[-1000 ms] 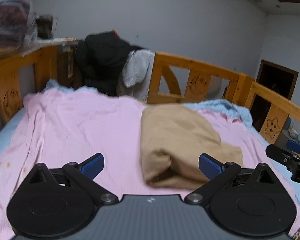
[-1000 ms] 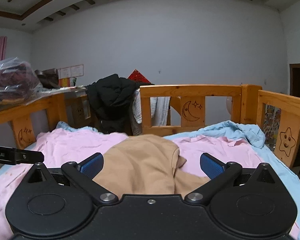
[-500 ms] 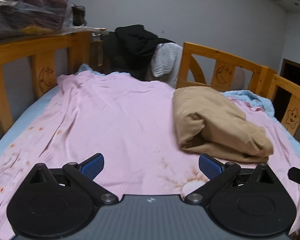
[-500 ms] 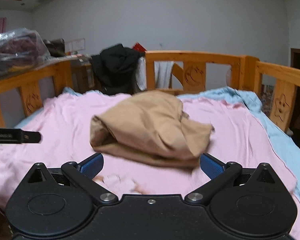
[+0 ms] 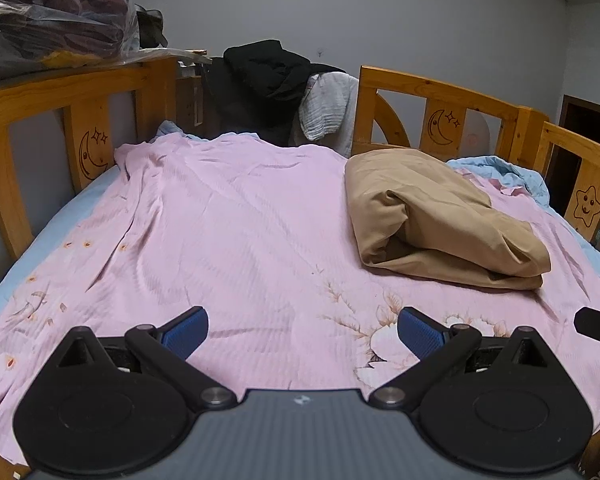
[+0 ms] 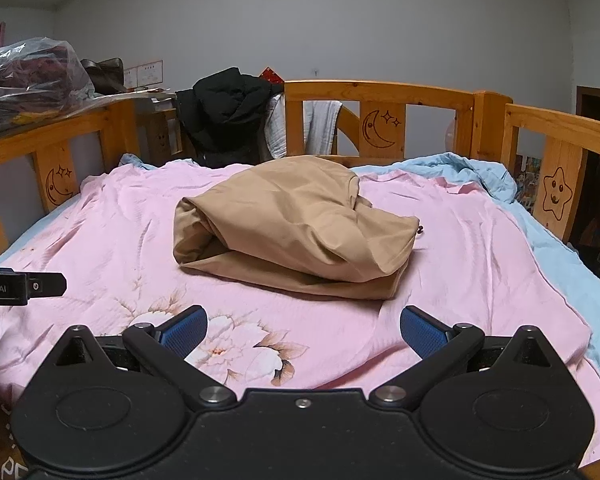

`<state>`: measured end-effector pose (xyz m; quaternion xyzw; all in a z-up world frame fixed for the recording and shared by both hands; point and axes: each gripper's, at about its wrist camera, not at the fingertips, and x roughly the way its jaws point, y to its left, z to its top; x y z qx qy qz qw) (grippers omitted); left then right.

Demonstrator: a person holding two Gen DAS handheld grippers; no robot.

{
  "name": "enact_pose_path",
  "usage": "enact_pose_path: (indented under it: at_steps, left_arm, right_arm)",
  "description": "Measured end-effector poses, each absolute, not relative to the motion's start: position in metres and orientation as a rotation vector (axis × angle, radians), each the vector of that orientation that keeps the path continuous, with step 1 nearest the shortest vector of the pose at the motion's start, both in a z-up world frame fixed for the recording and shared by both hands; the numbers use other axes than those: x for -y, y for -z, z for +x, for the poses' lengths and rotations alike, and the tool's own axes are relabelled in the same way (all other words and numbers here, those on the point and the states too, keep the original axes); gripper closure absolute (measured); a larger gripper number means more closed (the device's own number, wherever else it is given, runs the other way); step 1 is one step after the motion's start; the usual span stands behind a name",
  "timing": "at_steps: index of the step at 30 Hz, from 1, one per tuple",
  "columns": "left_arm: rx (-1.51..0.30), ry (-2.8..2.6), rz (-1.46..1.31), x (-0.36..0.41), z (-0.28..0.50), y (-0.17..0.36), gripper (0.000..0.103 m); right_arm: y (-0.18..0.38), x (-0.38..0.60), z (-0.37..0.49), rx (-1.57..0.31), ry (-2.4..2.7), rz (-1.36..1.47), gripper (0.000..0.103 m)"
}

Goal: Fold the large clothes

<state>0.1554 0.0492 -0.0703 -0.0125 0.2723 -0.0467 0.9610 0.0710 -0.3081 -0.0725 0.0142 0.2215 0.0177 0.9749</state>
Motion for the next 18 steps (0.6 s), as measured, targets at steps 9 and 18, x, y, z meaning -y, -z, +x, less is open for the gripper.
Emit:
enact_pose_path:
  at_steps: [9,18]
  left_arm:
    - [-0.541,0.105,-0.009,-0.0464,0.1551,0.0688,0.001]
    - [-0.546,0.104,-0.014,-0.0466,0.1555,0.0689,0.001]
  right_arm:
    - [0.0720,0.3088,0.0727,-0.451,-0.038,0.029,0.001]
    - [0.0727,0.3079,0.0743,-0.461,-0.034,0.030,0.001]
